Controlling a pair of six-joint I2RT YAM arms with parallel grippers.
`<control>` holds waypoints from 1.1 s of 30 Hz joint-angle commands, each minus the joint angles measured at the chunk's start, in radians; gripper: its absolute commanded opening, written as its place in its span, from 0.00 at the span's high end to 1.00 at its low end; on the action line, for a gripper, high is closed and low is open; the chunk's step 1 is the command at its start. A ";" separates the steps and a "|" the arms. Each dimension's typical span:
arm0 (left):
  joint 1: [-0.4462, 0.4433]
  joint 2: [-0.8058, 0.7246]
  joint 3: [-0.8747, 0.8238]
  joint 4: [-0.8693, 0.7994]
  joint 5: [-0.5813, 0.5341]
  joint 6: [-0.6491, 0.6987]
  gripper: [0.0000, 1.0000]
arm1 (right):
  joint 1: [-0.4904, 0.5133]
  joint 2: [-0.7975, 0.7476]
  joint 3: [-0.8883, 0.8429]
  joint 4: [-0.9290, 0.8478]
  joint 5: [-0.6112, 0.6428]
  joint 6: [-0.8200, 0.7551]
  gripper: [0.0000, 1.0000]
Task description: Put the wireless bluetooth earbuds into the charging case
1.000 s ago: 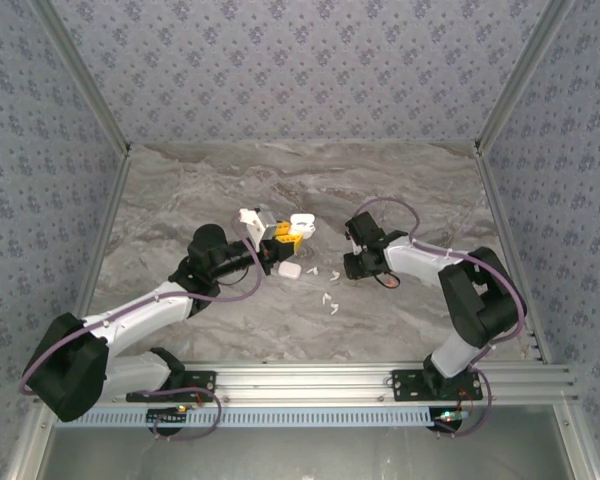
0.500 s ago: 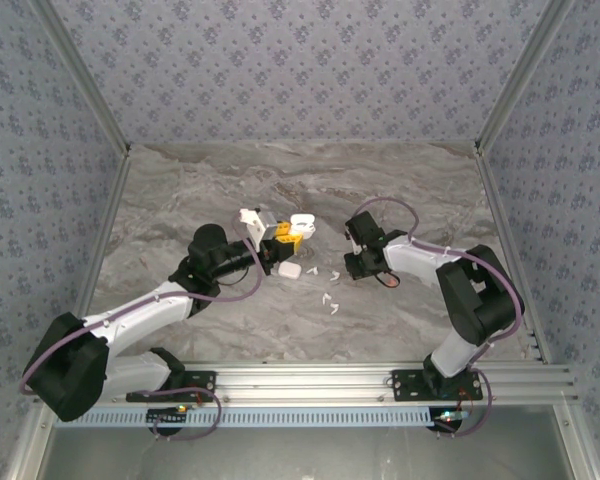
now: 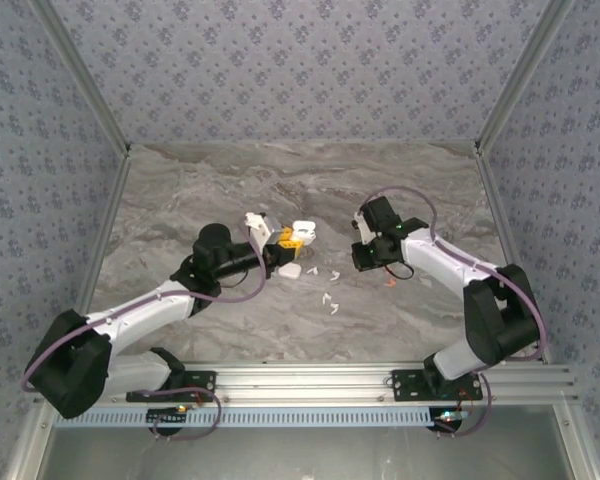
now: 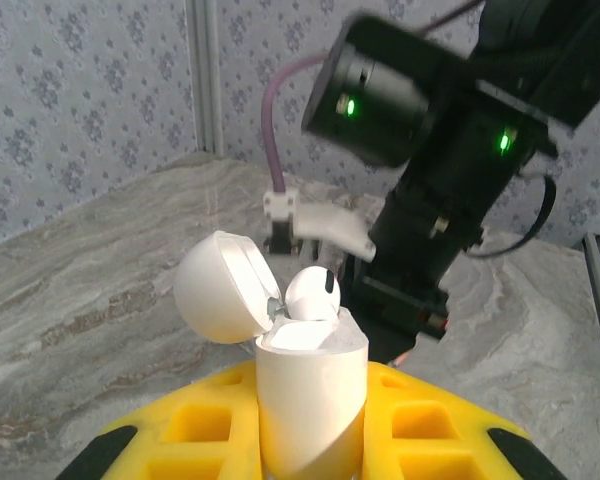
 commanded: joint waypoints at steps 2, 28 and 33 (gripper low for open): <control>0.004 0.024 0.032 -0.019 0.063 0.069 1.00 | -0.015 -0.068 0.090 -0.268 -0.173 -0.061 0.84; -0.050 0.272 0.159 -0.093 0.215 0.197 1.00 | 0.191 0.014 0.562 -0.659 -0.017 -0.245 0.84; -0.059 0.282 0.168 -0.090 0.214 0.193 1.00 | 0.208 0.053 0.594 -0.667 -0.020 -0.256 0.84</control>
